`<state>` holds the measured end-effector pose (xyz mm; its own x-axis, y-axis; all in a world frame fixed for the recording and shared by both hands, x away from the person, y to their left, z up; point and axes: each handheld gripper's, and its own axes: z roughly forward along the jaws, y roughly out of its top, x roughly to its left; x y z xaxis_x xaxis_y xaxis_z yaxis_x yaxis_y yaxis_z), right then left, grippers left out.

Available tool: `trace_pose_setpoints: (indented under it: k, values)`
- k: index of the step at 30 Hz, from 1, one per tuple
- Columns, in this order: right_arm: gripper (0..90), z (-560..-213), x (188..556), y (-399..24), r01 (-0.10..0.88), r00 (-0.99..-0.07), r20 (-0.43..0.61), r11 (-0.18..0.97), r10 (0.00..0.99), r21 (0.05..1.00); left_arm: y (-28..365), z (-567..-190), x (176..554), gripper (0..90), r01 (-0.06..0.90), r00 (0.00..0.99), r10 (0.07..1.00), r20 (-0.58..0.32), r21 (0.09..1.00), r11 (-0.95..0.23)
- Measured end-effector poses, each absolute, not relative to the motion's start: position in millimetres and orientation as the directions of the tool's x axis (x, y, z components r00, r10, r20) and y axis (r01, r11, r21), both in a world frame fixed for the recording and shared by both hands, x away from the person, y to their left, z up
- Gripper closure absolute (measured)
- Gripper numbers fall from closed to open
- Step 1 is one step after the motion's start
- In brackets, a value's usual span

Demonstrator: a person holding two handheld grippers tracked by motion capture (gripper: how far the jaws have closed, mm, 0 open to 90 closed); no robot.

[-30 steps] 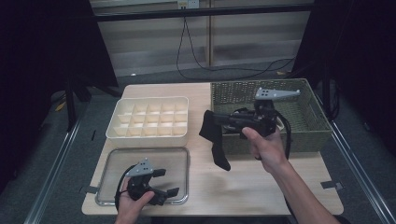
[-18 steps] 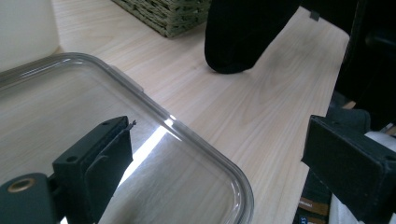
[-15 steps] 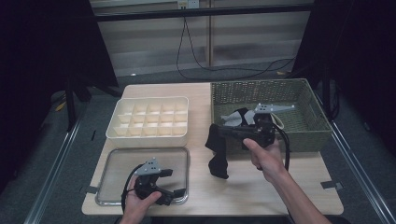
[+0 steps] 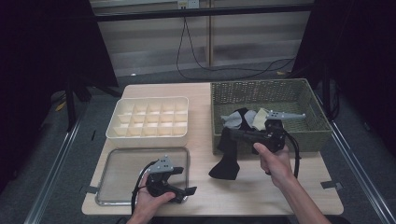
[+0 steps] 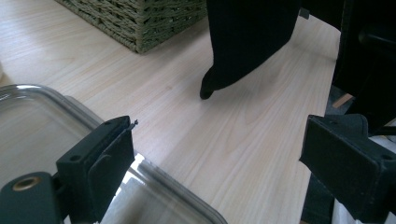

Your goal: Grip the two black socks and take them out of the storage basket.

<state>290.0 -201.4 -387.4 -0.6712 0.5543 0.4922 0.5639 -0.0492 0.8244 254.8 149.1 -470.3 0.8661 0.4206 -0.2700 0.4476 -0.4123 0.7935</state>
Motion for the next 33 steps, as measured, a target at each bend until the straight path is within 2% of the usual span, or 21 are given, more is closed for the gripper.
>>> trace_pose_setpoints:
  k: [7,10,15,21,24,29,33]
  values:
    - [84.2,-405,284,-208,0.593,-0.66,0.517,-0.044,0.545,0.804,133,-470,263,13.9,0.449,0.869,0.409,-0.278,0.79,-0.418]
    - [84.2,-410,282,-209,0.602,-0.658,0.521,-0.036,0.544,0.798,121,-468,263,21.1,0.427,0.885,0.383,-0.264,0.788,-0.443]
    - [84.0,-420,280,-214,0.612,-0.65,0.527,-0.034,0.548,0.79,105,-468,267,42.4,0.414,0.898,0.345,-0.272,0.786,-0.458]
    - [83.8,-430,280,-215,0.62,-0.642,0.527,-0.027,0.557,0.784,90,-476,275,54.4,0.419,0.903,0.315,-0.293,0.763,-0.492]
    - [83.7,-434,281,-213,0.632,-0.639,0.531,-0.013,0.556,0.775,81,-479,278,60.9,0.424,0.904,0.276,-0.328,0.777,-0.465]
    - [83.5,-440,281,-212,0.646,-0.635,0.536,0.001,0.556,0.764,64,-484,280,65.3,0.386,0.921,0.265,-0.286,0.757,-0.527]
    - [83.0,-448,279,-213,0.66,-0.628,0.535,0.023,0.565,0.751,59,-490,280,68.5,0.379,0.925,0.245,-0.29,0.729,-0.57]
